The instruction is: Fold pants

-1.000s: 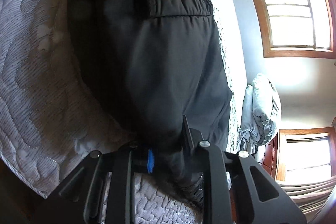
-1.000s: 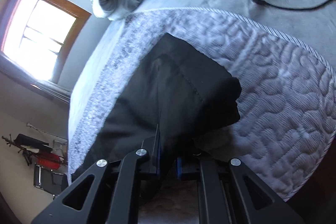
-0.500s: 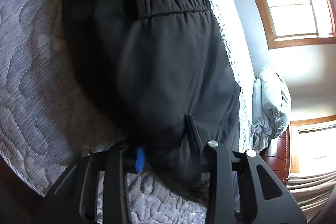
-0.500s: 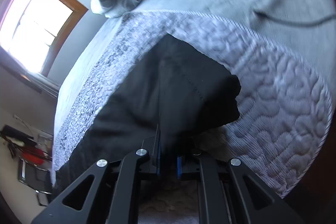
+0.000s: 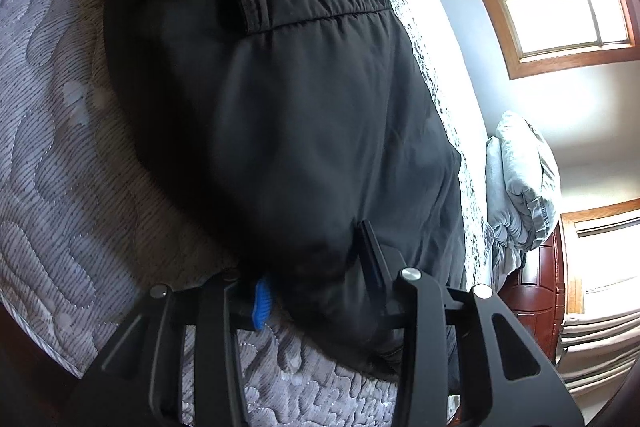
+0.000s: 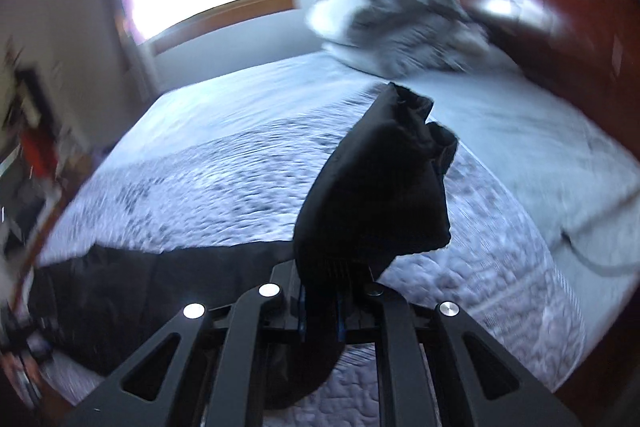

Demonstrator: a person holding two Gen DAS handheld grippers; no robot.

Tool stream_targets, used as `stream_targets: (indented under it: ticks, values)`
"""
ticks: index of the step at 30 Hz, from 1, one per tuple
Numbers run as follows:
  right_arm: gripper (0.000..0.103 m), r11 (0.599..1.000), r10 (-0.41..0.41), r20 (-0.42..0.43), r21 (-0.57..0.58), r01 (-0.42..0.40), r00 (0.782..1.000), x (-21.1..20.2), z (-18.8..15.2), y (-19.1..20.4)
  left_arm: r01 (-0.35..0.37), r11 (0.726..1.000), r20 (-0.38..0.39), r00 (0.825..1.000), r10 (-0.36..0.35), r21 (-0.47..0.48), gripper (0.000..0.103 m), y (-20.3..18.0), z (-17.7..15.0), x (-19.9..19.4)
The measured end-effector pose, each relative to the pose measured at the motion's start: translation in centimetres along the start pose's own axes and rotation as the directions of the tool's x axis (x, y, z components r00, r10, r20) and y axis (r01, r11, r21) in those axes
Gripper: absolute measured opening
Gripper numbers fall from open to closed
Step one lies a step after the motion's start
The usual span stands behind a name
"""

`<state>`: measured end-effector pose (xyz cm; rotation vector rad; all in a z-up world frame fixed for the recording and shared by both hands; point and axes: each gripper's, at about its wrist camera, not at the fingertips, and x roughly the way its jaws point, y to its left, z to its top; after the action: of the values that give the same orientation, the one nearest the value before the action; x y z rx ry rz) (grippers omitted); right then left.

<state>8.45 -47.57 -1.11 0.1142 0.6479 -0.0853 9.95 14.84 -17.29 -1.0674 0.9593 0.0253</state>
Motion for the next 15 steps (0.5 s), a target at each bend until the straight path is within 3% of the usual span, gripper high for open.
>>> stream_targets:
  ticks: [5, 11, 15]
  values:
    - [0.01, 0.968, 0.028, 0.012, -0.251, -0.024, 1.0, -0.1, -0.7, 7.2, 0.0, 1.0, -0.001, 1.0, 0.0, 0.0, 0.037, 0.0, 0.0, 0.0]
    - [0.01, 0.919, 0.094, -0.034, -0.38, -0.1, 0.995, 0.8, -2.4, 13.1, 0.001, 1.0, -0.001, 1.0, -0.001, 0.001, 0.038, 0.0, -0.1, 0.1]
    - [0.01, 0.904, 0.11, -0.073, -0.406, -0.131, 0.991, 1.9, -3.5, 15.9, 0.001, 1.0, 0.001, 1.0, -0.001, -0.001, 0.039, 0.1, -0.2, 0.1]
